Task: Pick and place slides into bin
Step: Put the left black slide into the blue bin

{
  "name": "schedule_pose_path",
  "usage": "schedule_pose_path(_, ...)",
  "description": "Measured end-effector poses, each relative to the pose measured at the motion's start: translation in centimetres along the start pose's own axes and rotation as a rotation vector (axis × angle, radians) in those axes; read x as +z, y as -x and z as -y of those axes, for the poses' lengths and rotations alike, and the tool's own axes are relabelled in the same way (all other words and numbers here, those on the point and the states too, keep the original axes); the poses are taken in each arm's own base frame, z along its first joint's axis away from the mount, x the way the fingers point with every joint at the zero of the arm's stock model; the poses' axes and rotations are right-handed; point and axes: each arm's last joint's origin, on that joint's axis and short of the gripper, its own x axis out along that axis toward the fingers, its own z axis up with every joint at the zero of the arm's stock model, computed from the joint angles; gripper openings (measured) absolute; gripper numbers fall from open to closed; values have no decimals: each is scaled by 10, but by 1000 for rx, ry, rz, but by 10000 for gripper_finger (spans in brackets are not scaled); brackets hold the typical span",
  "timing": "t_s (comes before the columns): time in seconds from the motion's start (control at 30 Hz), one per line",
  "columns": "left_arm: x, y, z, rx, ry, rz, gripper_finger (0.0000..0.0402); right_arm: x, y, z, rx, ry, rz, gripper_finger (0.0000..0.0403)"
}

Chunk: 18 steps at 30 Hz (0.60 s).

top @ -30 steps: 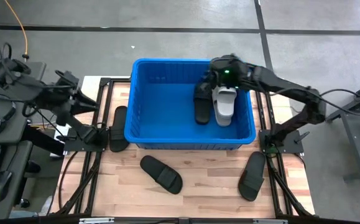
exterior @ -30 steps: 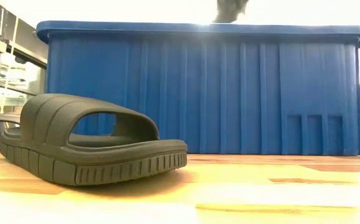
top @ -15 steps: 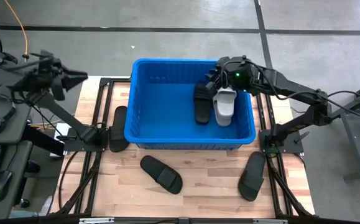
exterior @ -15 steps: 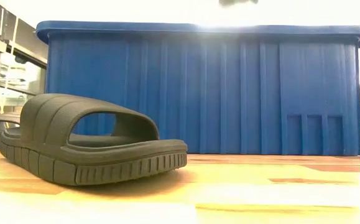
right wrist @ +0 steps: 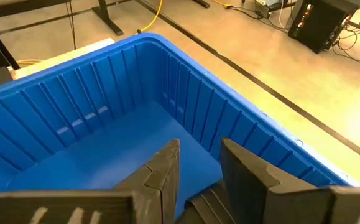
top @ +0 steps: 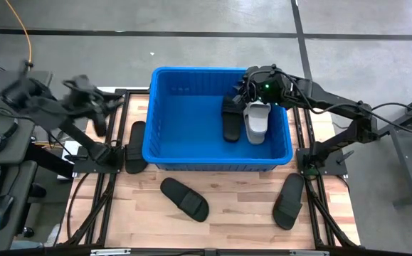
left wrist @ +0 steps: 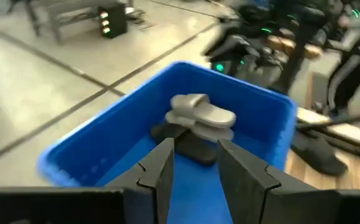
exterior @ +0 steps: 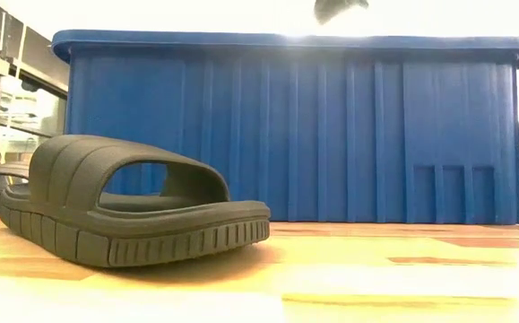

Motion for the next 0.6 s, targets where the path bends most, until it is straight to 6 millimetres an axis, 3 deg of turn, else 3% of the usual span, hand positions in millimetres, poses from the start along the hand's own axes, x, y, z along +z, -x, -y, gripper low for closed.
schedule_pose_path(0.13, 17, -18, 45, -160, -95, 49, 110, 0, 0, 0, -6, 16, 1, 105)
schedule_pose_path(0.23, 36, -32, 56, -289, -86, 97, 110, 0, 0, 0, -10, 38, 2, 105)
schedule_pose_path(0.4, 54, -48, 27, -206, -34, 20, 110, 0, 0, -1, 20, 53, -5, 105)
schedule_pose_path(0.6, 48, -64, -22, -26, -27, -268, 110, -1, 0, -1, 25, 75, -8, 105)
